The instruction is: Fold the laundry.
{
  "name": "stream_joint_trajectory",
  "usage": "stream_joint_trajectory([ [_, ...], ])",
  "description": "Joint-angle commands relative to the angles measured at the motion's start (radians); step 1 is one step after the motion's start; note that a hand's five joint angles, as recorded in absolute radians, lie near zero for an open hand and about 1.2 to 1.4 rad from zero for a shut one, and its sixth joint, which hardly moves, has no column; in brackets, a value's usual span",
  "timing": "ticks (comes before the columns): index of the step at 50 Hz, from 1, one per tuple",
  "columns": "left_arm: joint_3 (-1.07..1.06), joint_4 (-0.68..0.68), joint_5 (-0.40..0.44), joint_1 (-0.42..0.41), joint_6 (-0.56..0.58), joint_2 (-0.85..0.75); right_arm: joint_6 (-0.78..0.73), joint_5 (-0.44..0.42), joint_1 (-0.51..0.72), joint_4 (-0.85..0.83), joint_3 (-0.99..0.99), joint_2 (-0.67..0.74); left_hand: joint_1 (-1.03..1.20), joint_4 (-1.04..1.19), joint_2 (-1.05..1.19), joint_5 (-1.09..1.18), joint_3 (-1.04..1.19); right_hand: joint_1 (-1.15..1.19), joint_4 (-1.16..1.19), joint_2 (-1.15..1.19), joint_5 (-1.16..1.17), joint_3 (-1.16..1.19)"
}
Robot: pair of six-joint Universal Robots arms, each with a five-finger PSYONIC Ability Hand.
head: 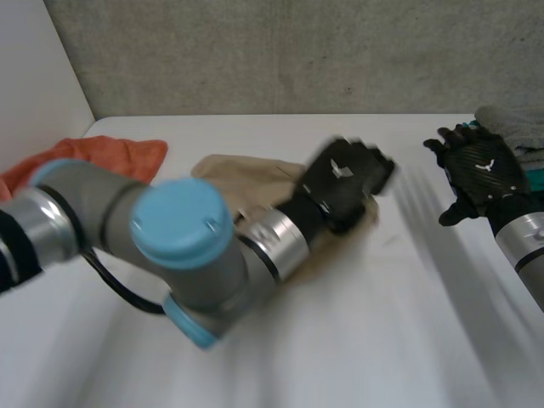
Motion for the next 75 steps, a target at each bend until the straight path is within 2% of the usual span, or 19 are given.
stream_joint_trajectory([
  [1, -0.092, -0.006, 0.030, -0.071, 0.012, 0.030, -0.003, 0.054, -0.001, 0.020, -0.020, 0.000, -0.881, -0.976, -0.976, -0.943, -0.974, -0.027, -0.059, -0.047, -0.068, -0.036],
  [7, -0.168, -0.047, -0.034, 0.007, 0.011, 0.178, -0.006, 0.028, 0.007, 0.184, -0.101, 0.002, -0.869, -0.965, -0.965, -0.931, -0.962, -0.027, -0.059, -0.047, -0.068, -0.036],
  [15, -0.291, -0.187, -0.271, 0.096, 0.057, 0.396, -0.030, -0.113, 0.016, 0.584, -0.344, 0.020, -0.855, -0.950, -0.950, -0.916, -0.947, -0.027, -0.059, -0.047, -0.068, -0.036],
  [19, -0.395, -0.221, -0.414, 0.162, 0.064, 0.507, -0.084, -0.145, 0.059, 0.690, -0.454, 0.044, -0.858, -0.953, -0.953, -0.919, -0.950, -0.027, -0.059, -0.047, -0.068, -0.036],
  [24, -0.493, -0.221, -0.497, 0.246, 0.061, 0.554, -0.168, -0.133, 0.186, 0.764, -0.589, 0.106, -0.864, -0.959, -0.959, -0.925, -0.956, -0.027, -0.059, -0.047, -0.068, -0.036],
  [31, -0.593, -0.236, -0.508, 0.383, 0.052, 0.549, -0.254, -0.132, 0.312, 0.871, -0.752, 0.238, -0.846, -0.941, -0.941, -0.907, -0.938, -0.027, -0.059, -0.047, -0.068, -0.036],
  [34, -0.618, -0.248, -0.505, 0.398, 0.046, 0.546, -0.291, -0.136, 0.349, 0.902, -0.777, 0.270, -0.785, -0.880, -0.880, -0.846, -0.877, -0.027, -0.059, -0.047, -0.068, -0.036],
  [41, -0.678, -0.302, -0.482, 0.398, 0.003, 0.535, -0.487, -0.133, 0.395, 0.977, -0.789, 0.337, -0.423, -0.519, -0.519, -0.485, -0.516, -0.027, -0.059, -0.047, -0.068, -0.036],
  [50, -0.678, -0.406, -0.284, 0.403, -0.126, 0.424, -0.650, -0.122, 0.407, 1.089, -0.801, 0.419, -0.408, -0.504, -0.504, -0.470, -0.501, -0.011, -0.043, -0.031, -0.052, -0.020],
  [53, -0.664, -0.408, -0.270, 0.397, -0.127, 0.364, -0.649, -0.118, 0.407, 1.088, -0.801, 0.430, -0.464, -0.559, -0.559, -0.525, -0.556, 0.024, -0.008, 0.005, -0.016, 0.015],
  [57, -0.616, -0.399, -0.273, 0.384, -0.126, 0.282, -0.646, -0.093, 0.407, 1.077, -0.804, 0.454, -0.584, -0.680, -0.680, -0.646, -0.677, 0.200, 0.168, 0.180, 0.159, 0.191],
  [61, -0.549, -0.374, -0.279, 0.355, -0.126, 0.210, -0.635, -0.064, 0.411, 1.053, -0.820, 0.483, -0.664, -0.759, -0.759, -0.725, -0.756, 0.716, 0.684, 0.696, 0.675, 0.707],
  [62, -0.520, -0.359, -0.287, 0.339, -0.129, 0.181, -0.627, -0.063, 0.411, 1.042, -0.823, 0.488, -0.690, -0.785, -0.785, -0.751, -0.782, 1.057, 1.025, 1.038, 1.017, 1.048],
  [63, -0.506, -0.350, -0.290, 0.329, -0.129, 0.169, -0.623, -0.063, 0.411, 1.037, -0.823, 0.488, -0.702, -0.797, -0.797, -0.763, -0.794, 1.194, 1.161, 1.174, 1.153, 1.185],
  [69, -0.412, -0.288, -0.342, 0.253, -0.123, 0.118, -0.483, -0.056, 0.411, 0.965, -0.824, 0.451, -0.685, -0.780, -0.780, -0.746, -0.777, 1.195, 1.163, 1.175, 1.154, 1.186],
  [71, -0.374, -0.259, -0.381, 0.222, -0.117, 0.106, -0.388, -0.047, 0.400, 0.927, -0.813, 0.407, -0.623, -0.718, -0.718, -0.684, -0.715, 1.195, 1.163, 1.175, 1.154, 1.186],
  [73, -0.348, -0.242, -0.407, 0.203, -0.114, 0.097, -0.295, -0.027, 0.395, 0.883, -0.797, 0.353, -0.471, -0.566, -0.566, -0.532, -0.563, 1.195, 1.163, 1.175, 1.154, 1.186],
  [74, -0.327, -0.226, -0.428, 0.190, -0.114, 0.088, -0.267, -0.021, 0.394, 0.869, -0.790, 0.339, -0.203, -0.298, -0.298, -0.264, -0.295, 1.195, 1.163, 1.175, 1.154, 1.186],
  [75, -0.316, -0.218, -0.439, 0.183, -0.114, 0.083, -0.241, -0.014, 0.394, 0.853, -0.783, 0.327, -0.063, -0.159, -0.159, -0.125, -0.156, 1.195, 1.163, 1.175, 1.154, 1.186],
])
